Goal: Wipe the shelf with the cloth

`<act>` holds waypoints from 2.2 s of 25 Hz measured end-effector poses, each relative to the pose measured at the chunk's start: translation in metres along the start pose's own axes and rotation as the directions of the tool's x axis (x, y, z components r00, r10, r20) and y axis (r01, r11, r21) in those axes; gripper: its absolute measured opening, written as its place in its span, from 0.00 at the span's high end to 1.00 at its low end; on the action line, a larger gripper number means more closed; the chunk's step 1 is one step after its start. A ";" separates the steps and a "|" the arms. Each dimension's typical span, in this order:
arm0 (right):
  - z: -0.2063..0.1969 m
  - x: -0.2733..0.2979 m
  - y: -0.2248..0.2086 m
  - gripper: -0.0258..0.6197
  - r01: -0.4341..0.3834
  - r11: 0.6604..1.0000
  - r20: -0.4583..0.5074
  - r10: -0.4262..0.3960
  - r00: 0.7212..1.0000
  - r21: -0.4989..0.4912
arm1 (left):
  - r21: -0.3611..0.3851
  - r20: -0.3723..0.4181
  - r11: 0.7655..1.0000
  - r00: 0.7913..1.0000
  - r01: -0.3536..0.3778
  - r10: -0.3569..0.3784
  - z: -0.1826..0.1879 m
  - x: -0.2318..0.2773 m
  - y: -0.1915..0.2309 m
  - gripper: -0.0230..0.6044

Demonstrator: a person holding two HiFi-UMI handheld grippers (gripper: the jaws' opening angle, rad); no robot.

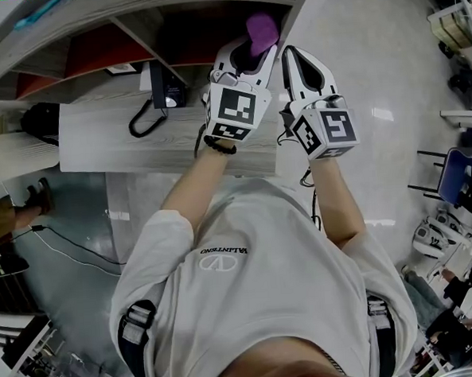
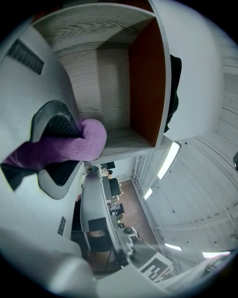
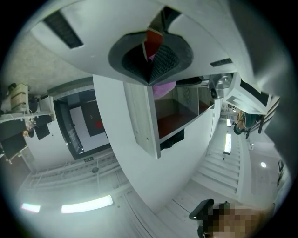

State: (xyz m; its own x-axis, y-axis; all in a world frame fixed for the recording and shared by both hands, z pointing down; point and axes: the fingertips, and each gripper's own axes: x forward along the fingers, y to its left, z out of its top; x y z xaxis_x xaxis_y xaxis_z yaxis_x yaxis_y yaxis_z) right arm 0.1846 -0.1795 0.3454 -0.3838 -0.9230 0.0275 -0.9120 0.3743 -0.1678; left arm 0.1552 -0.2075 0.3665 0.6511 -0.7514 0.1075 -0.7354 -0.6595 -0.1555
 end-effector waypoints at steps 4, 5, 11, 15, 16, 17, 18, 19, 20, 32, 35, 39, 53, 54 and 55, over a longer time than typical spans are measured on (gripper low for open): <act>0.005 0.006 0.003 0.96 -0.001 1.000 0.015 0.001 1.000 0.014 | -0.001 -0.003 1.000 1.000 -0.001 0.001 0.003 -0.001 0.004 0.81; 0.007 0.007 0.005 0.96 -0.003 1.000 0.019 0.003 1.000 0.017 | 0.001 -0.002 1.000 1.000 0.001 -0.001 0.004 -0.002 0.005 0.81; 0.018 0.007 0.013 0.96 -0.023 1.000 0.039 0.022 0.999 0.017 | 0.025 0.035 1.000 0.999 0.018 -0.018 0.024 -0.005 0.006 0.81; 0.022 0.006 0.012 0.96 -0.015 1.000 0.046 0.014 0.999 0.019 | 0.018 0.051 1.000 0.999 0.013 -0.014 0.034 -0.005 0.010 0.81; 0.022 0.006 0.012 0.96 -0.011 1.000 0.047 0.010 0.999 0.020 | 0.015 0.054 1.000 0.998 0.010 -0.011 0.035 -0.005 0.011 0.81; 0.022 0.005 0.012 0.96 -0.008 1.000 0.048 0.007 0.999 0.021 | 0.013 0.057 1.000 0.998 0.008 -0.009 0.037 -0.005 0.012 0.81; 0.022 0.005 0.012 0.96 -0.006 1.000 0.050 0.004 0.999 0.021 | 0.012 0.058 1.000 0.998 0.007 -0.007 0.038 -0.005 0.013 0.81; 0.023 0.004 0.011 0.96 -0.003 1.000 0.052 0.002 0.999 0.021 | 0.012 0.059 1.000 0.998 0.007 -0.008 0.039 -0.005 0.013 0.81; 0.024 0.003 0.011 0.96 -0.002 1.000 0.053 0.001 0.999 0.019 | 0.012 0.059 1.000 0.998 0.008 -0.008 0.041 -0.005 0.013 0.81; 0.037 0.000 0.017 0.96 -0.027 0.999 0.060 0.025 0.998 0.018 | 0.010 0.074 1.000 0.997 -0.011 0.010 0.066 -0.007 0.014 0.81; 0.038 -0.004 0.015 0.96 -0.023 1.000 0.061 0.022 0.998 0.017 | 0.014 0.077 1.000 0.997 -0.014 0.013 0.072 -0.007 0.012 0.81; 0.034 -0.003 0.015 0.96 -0.008 1.000 0.062 0.006 0.998 0.027 | 0.016 0.082 1.000 0.997 -0.012 0.010 0.075 -0.008 0.019 0.81; 0.065 -0.005 0.015 0.96 0.008 1.000 0.103 -0.009 0.995 0.009 | -0.001 0.098 1.000 0.995 -0.008 0.008 0.094 -0.013 0.019 0.81; 0.067 -0.005 0.015 0.96 0.009 1.000 0.105 -0.009 0.994 0.007 | -0.004 0.099 1.000 0.995 -0.008 0.008 0.096 -0.013 0.019 0.81; 0.069 -0.006 0.016 0.96 0.009 1.000 0.108 -0.010 0.994 0.004 | -0.007 0.102 1.000 0.995 -0.007 0.008 0.098 -0.014 0.019 0.81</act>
State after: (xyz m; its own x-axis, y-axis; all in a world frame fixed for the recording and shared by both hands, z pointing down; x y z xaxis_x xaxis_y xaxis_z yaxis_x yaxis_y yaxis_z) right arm 0.1819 -0.1742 0.2747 -0.3571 -0.9308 -0.0776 -0.9149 0.3653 -0.1716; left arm 0.1506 -0.2076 0.2659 0.6612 -0.7502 0.0060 -0.7412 -0.6544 -0.1495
